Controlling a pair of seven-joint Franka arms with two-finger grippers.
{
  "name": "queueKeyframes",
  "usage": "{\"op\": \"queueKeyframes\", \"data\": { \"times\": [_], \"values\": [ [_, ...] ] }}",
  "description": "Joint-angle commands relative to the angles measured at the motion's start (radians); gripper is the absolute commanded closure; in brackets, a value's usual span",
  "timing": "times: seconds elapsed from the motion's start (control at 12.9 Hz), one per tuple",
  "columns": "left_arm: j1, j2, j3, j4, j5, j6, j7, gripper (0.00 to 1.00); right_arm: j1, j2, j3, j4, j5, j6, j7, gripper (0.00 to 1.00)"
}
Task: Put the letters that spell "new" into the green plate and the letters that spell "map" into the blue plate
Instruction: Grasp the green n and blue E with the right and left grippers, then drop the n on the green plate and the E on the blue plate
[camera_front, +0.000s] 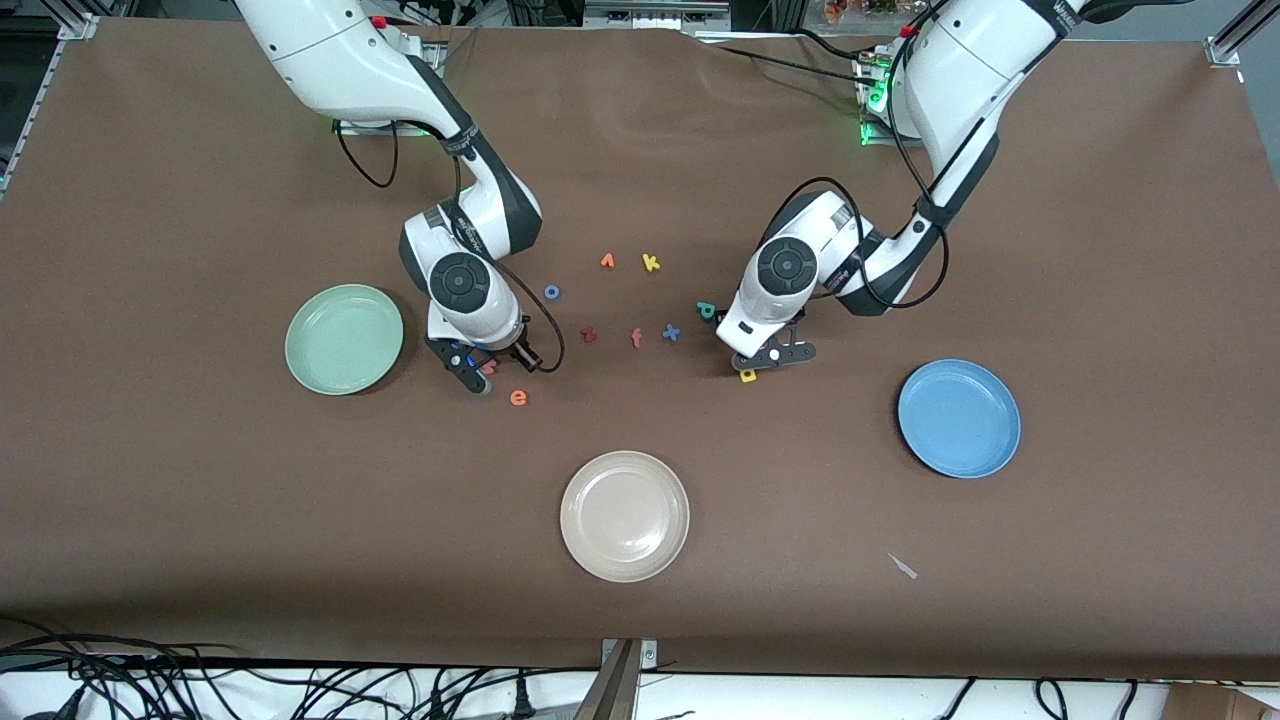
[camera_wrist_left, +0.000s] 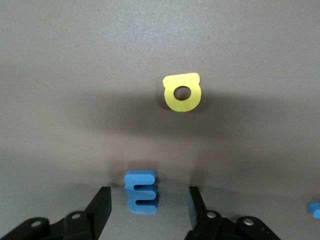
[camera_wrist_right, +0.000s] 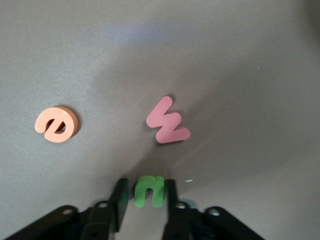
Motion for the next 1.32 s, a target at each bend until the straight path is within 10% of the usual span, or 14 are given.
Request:
{"op": "queueKeyframes", "data": {
  "times": [0.0, 0.31, 0.7, 1.08, 1.16, 1.24],
  "values": [
    [0.008, 0.014, -0.006, 0.014, 0.035, -0.008, 0.02, 0.59, 0.011, -0.011, -0.006, -0.028, -0.018, 0.026, 0.027, 0.91],
    [0.018, 0.023, -0.003, 0.014, 0.035, -0.011, 0.067, 1.0, 0.008, -0.124, -0.044, -0.011, -0.018, -0.109, -0.059, 0.98],
    [0.079, -0.032, -0.019, 0.191, -0.022, -0.362, 0.251, 1.0, 0.003, -0.231, -0.232, -0.043, -0.001, -0.284, -0.381, 0.97],
    [0.25, -0.06, -0.009, 0.271, -0.013, -0.5, 0.663, 1.0, 0.001, -0.264, -0.392, -0.249, 0.066, -0.161, -0.689, 0.97],
    [0.284, -0.06, -0.001, 0.276, 0.026, -0.5, 0.728, 1.0, 0.001, -0.266, -0.398, -0.308, 0.067, -0.086, -0.7, 0.88],
    [0.324, -0.049, -0.001, 0.291, 0.077, -0.5, 0.791, 1.0, 0.001, -0.266, -0.398, -0.333, 0.067, -0.052, -0.697, 0.53]
  ]
}}
